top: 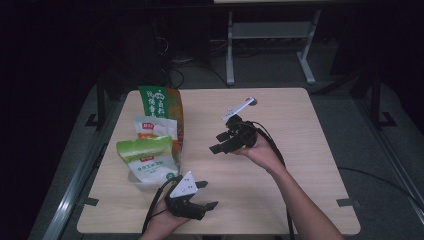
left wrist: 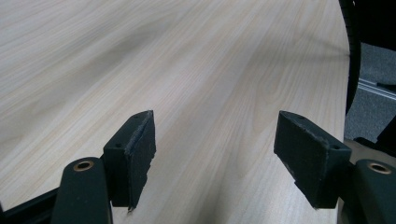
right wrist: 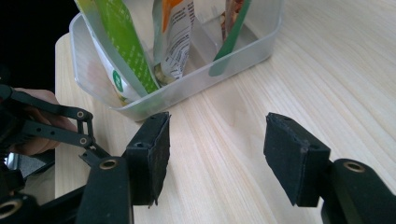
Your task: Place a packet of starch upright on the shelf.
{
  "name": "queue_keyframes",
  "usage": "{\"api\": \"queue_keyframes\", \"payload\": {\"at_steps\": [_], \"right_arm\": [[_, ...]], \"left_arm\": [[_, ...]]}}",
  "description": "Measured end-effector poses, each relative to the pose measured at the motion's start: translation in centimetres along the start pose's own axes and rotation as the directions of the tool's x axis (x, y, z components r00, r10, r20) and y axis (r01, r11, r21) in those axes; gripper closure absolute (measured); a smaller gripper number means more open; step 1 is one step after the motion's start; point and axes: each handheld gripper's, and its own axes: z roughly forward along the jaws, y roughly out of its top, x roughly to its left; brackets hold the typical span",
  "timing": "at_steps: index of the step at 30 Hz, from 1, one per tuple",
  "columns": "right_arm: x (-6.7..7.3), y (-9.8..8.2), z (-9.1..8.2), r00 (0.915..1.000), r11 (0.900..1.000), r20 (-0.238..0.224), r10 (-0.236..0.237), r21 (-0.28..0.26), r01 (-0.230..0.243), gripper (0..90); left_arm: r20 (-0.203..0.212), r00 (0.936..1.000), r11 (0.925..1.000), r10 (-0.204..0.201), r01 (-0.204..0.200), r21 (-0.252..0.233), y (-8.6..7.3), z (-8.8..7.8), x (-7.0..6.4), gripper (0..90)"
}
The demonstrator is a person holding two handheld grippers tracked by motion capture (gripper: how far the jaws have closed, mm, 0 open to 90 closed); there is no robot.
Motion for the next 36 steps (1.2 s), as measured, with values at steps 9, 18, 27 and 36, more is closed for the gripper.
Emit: {"api": "queue_keyframes", "payload": {"at_steps": [9,18,27,36], "right_arm": [[-0.6,-0.9,-1.0,0.9996,1.000,0.020,0.018,0.004,-0.018,38.2],[-1.0,-2.0,-1.7,0.9984,0.999,0.040,0.039,0.001,-0.039,37.0],[-1.0,-3.0,-2.4,0.9965,0.998,0.056,0.063,0.015,-0.064,33.2],[-1.2,-4.3,-3.0,0.9944,0.997,0.069,0.080,-0.002,-0.080,32.5]], "left_arm": [[-0.002,1.0000,1.0000,0.003,-0.003,-0.001,0.0,-0.1,0.1,29.2],[-0.005,1.0000,1.0000,0.001,-0.001,-0.003,0.0,-0.1,0.2,29.2],[-0.005,1.0000,1.0000,-0.001,0.001,-0.007,0.0,-0.1,0.2,29.1],[-0.005,1.0000,1.0000,0.000,0.000,-0.009,0.0,-0.2,0.2,29.1]]}}
